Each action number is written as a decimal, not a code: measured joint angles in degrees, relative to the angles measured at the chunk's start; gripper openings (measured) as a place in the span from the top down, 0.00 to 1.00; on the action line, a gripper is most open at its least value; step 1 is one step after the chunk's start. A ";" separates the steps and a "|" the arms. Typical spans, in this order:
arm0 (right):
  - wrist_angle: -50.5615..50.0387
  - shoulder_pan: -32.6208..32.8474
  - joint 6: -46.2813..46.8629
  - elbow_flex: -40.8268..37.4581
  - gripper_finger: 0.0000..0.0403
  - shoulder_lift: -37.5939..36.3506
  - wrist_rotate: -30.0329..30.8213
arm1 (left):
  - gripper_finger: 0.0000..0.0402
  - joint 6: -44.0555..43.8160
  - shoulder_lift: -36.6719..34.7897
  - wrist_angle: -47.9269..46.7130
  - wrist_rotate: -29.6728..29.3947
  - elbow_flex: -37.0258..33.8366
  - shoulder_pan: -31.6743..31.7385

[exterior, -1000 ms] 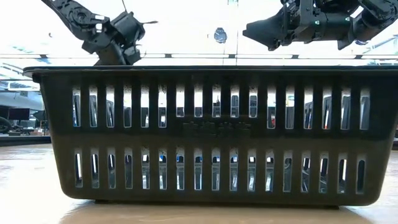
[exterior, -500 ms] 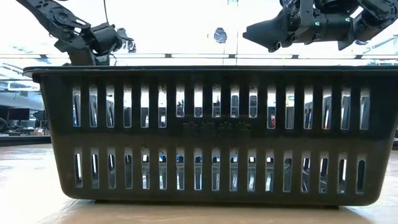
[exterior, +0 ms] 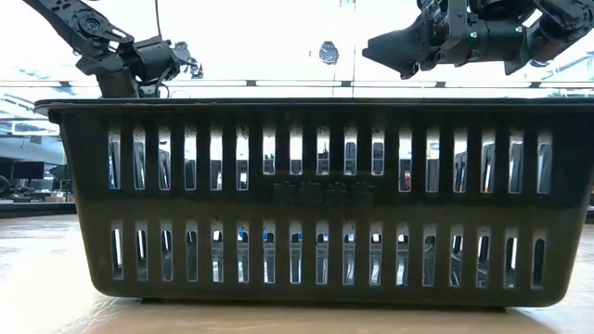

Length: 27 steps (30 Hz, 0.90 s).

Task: Sort spring keychains into baskets
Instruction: Put the orange spring keychain into the blue basket

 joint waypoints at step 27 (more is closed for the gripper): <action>0.04 0.00 -1.11 0.00 0.61 0.00 0.00 | 0.98 -0.95 5.95 1.56 0.78 -1.81 4.61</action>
